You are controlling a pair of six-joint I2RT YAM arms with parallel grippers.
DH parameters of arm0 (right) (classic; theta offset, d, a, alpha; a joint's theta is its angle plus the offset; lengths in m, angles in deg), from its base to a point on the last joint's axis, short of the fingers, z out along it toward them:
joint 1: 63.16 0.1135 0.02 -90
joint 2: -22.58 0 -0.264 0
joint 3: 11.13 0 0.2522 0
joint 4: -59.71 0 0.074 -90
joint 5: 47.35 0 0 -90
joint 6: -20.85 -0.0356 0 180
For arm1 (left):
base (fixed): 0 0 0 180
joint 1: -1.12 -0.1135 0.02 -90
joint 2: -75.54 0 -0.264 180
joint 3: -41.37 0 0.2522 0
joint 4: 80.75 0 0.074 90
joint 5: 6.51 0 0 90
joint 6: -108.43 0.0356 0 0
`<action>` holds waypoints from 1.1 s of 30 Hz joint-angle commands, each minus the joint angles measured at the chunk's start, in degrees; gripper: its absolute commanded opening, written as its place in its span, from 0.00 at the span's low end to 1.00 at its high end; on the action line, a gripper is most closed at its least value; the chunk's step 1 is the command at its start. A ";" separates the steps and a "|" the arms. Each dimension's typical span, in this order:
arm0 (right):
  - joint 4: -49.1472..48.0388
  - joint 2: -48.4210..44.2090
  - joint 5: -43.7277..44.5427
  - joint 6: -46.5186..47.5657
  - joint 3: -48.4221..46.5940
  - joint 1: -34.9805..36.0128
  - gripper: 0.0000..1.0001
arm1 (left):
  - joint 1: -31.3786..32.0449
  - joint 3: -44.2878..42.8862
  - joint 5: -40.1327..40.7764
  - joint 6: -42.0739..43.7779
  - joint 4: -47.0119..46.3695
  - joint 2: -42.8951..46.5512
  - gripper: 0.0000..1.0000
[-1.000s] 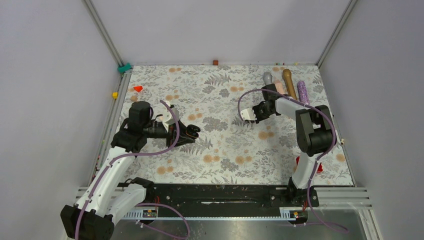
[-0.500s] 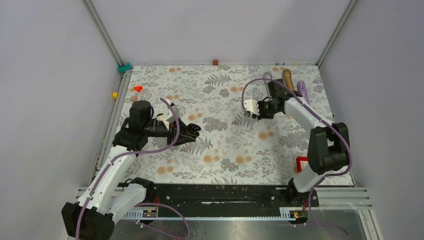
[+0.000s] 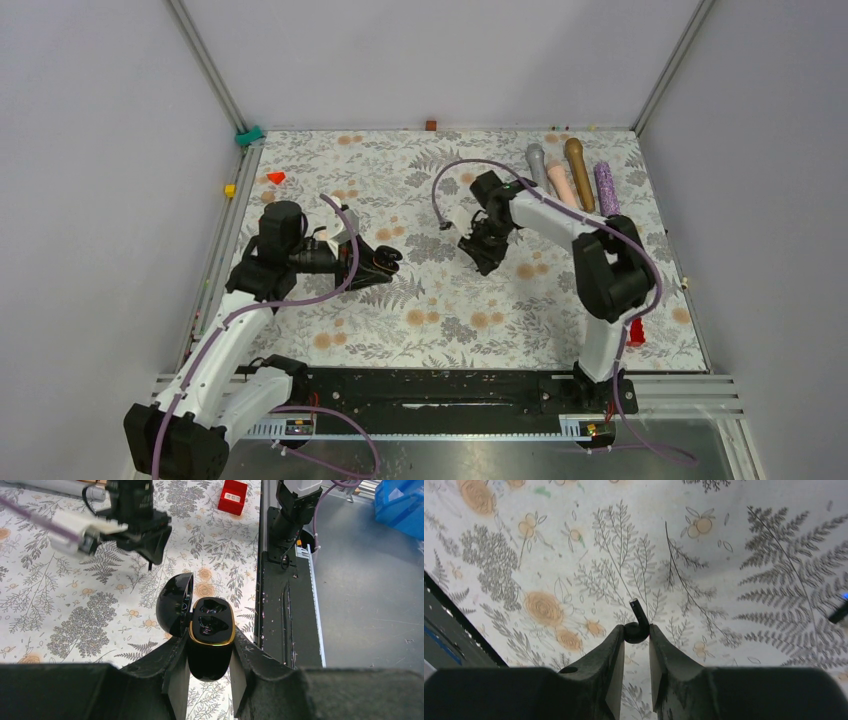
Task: Insert the wireless bluetooth earbuds into the charging case
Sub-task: Pick up the earbud from the center of the board.
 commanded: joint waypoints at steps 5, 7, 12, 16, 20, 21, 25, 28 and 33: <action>-0.44 8.74 9.42 -12.32 -8.45 7.51 0.24 | -0.26 0.18 0.22 0.42 -2.98 1.98 0.00; -0.99 9.94 9.87 -13.21 -9.24 8.55 0.25 | -0.29 0.19 0.19 0.40 -2.94 2.00 0.00; -1.28 11.96 11.50 -13.45 -9.98 10.31 0.29 | -0.26 0.27 0.22 0.58 -2.98 1.95 0.00; -2.01 12.25 12.23 -13.67 -10.05 10.56 0.37 | -0.37 0.15 0.17 0.46 -2.98 1.97 0.00; -2.29 9.61 10.88 -11.78 -9.04 10.60 0.50 | -0.38 0.19 0.17 0.46 -2.98 1.92 0.00; -2.48 8.48 10.54 -10.99 -8.58 10.58 0.53 | -0.35 0.19 0.11 0.46 -2.98 1.93 0.00; -4.84 3.09 10.65 -7.58 -5.33 10.66 0.61 | -0.43 0.18 0.14 0.41 -2.97 1.93 0.00; -8.49 -0.92 11.02 -7.21 -1.37 10.57 0.62 | -0.42 0.19 0.05 0.35 -2.99 2.00 0.00; -14.48 -2.12 13.45 -15.47 3.23 10.20 0.62 | -0.52 0.19 -0.05 0.39 -2.98 2.15 0.00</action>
